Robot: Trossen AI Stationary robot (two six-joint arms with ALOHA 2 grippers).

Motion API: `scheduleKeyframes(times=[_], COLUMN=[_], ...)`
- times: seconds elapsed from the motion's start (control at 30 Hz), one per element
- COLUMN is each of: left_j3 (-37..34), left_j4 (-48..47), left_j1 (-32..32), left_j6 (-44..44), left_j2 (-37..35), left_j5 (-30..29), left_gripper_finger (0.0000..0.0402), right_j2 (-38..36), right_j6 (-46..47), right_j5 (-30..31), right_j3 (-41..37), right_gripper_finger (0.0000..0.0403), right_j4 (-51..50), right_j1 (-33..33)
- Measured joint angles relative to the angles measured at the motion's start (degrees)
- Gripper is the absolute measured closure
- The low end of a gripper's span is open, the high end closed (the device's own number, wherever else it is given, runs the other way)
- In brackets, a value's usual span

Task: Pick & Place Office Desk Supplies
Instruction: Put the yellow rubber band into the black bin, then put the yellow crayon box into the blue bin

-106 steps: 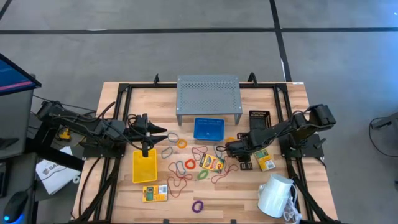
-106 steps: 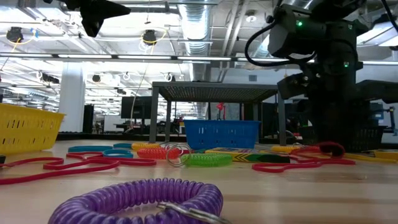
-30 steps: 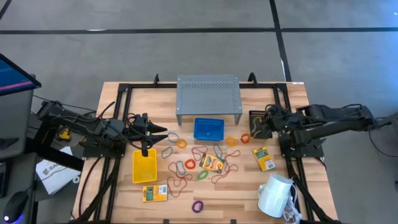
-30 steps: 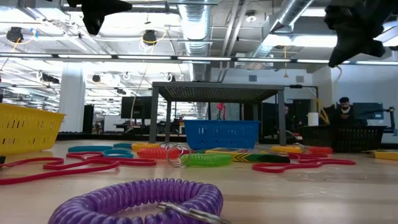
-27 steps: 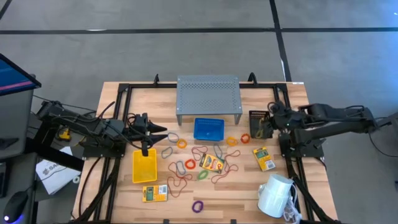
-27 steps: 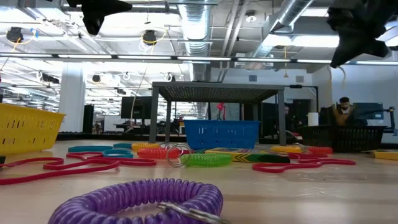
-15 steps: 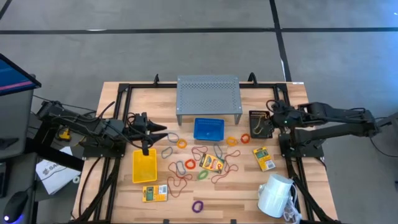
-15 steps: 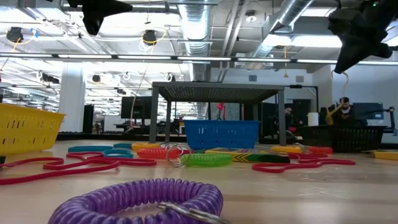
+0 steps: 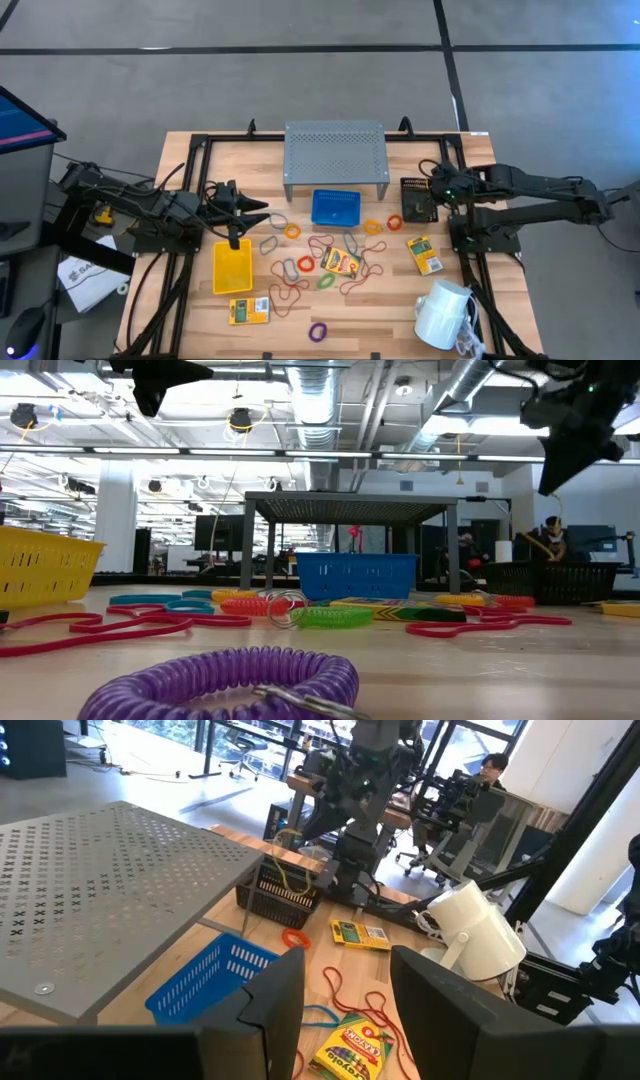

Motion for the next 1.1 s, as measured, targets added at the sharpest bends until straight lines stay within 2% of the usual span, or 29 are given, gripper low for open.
scheduleKeyframes(times=[0.23, 0.5, 0.9, 1.1], left_j3=[0.0, 0.0, 0.0, 0.0], left_j4=[0.0, 0.0, -0.02, -0.02], left_j1=[-0.01, 0.0, -0.01, 0.0], left_j6=[-0.2, -0.42, -0.42, -0.42], left_j2=[0.01, 0.01, 0.01, 0.01], left_j5=[0.0, 0.0, 0.0, 0.0], left_gripper_finger=[0.0257, 0.0257, 0.0257, 0.0257], right_j2=[0.01, -0.01, 0.01, 0.0], right_j6=[0.27, 1.93, 2.68, 3.41], right_j5=[-2.82, -3.23, -3.6, -3.61], right_j3=[-5.61, -7.27, -7.31, -7.31], right_gripper_finger=[0.0403, 0.0391, 0.0233, 0.0192], right_j4=[6.05, 6.29, 5.1, 5.14], right_j1=[-0.99, -0.99, -0.99, -0.99])
